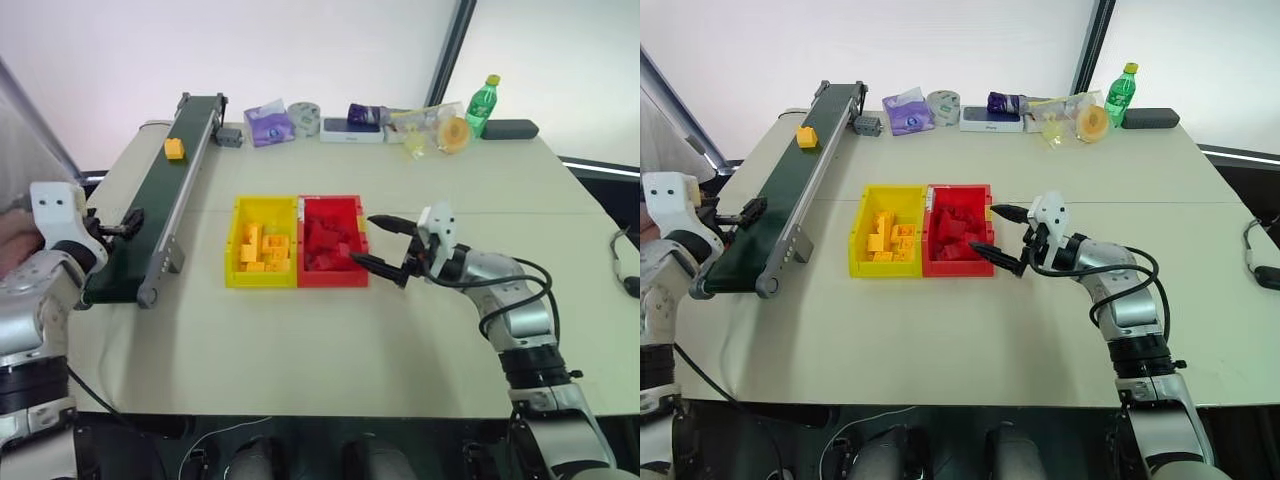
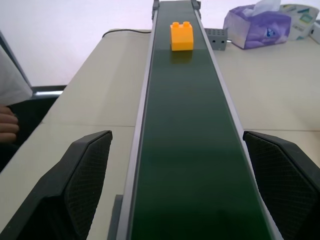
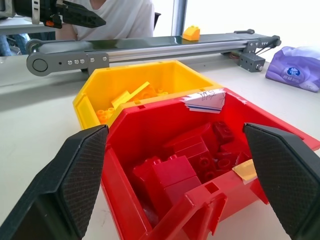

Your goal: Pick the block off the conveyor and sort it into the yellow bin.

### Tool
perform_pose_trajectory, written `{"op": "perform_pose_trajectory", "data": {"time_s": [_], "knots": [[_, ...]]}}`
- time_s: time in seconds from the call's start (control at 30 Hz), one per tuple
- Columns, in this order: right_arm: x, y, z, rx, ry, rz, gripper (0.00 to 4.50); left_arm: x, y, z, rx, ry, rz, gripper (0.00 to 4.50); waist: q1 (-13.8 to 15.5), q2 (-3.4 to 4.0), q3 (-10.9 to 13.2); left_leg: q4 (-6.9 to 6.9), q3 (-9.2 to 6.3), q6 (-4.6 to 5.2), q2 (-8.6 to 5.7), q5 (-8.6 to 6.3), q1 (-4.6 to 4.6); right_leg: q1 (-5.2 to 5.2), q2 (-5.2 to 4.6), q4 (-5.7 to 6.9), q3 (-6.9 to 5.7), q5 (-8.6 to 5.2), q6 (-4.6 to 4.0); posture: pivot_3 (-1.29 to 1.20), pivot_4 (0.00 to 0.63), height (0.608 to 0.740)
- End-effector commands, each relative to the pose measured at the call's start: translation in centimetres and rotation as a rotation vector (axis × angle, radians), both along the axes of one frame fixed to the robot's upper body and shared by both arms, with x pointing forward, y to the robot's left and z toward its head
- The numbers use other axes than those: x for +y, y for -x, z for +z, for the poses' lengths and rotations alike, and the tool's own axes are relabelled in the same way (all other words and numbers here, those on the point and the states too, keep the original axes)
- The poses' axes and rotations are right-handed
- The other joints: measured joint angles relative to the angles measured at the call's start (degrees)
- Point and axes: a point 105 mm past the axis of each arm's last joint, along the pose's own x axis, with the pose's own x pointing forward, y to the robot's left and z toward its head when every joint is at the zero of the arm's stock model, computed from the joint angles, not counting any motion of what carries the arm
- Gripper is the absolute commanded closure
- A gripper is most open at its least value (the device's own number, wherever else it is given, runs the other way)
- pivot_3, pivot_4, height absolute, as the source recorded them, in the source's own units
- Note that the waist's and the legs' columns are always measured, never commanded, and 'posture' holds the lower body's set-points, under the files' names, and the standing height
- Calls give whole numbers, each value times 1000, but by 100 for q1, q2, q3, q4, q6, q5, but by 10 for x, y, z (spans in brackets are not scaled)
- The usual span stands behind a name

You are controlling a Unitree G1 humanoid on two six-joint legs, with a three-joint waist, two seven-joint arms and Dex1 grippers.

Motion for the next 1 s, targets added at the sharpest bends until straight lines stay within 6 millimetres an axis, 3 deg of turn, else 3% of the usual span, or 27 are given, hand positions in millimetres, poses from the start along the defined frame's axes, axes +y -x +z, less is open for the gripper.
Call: {"op": "perform_pose_trajectory", "data": {"time_s": [0.03,0.27,0.6,1.0], "knots": [[-5,2,12,-56,-8,-11,0,1,3,18,-57,-24,-1,69,3,0,0,0,0,0,0,0,0,0,0,0,0,0,0,0,150,740],[-6,2,11,-54,-8,-12,0,0,1,14,-29,23,1,69,4,0,0,1,0,0,0,0,0,0,0,0,0,0,0,0,150,740],[-2,1,11,-56,-9,-2,0,-3,-36,14,51,2,4,69,20,-1,0,5,-1,0,-6,0,-3,0,10,0,-6,0,1,0,150,740],[-5,4,10,-55,-6,-16,0,-8,-62,17,22,35,6,69,28,-1,0,12,0,0,-4,1,-14,-7,15,1,-7,1,2,0,150,740]]}}
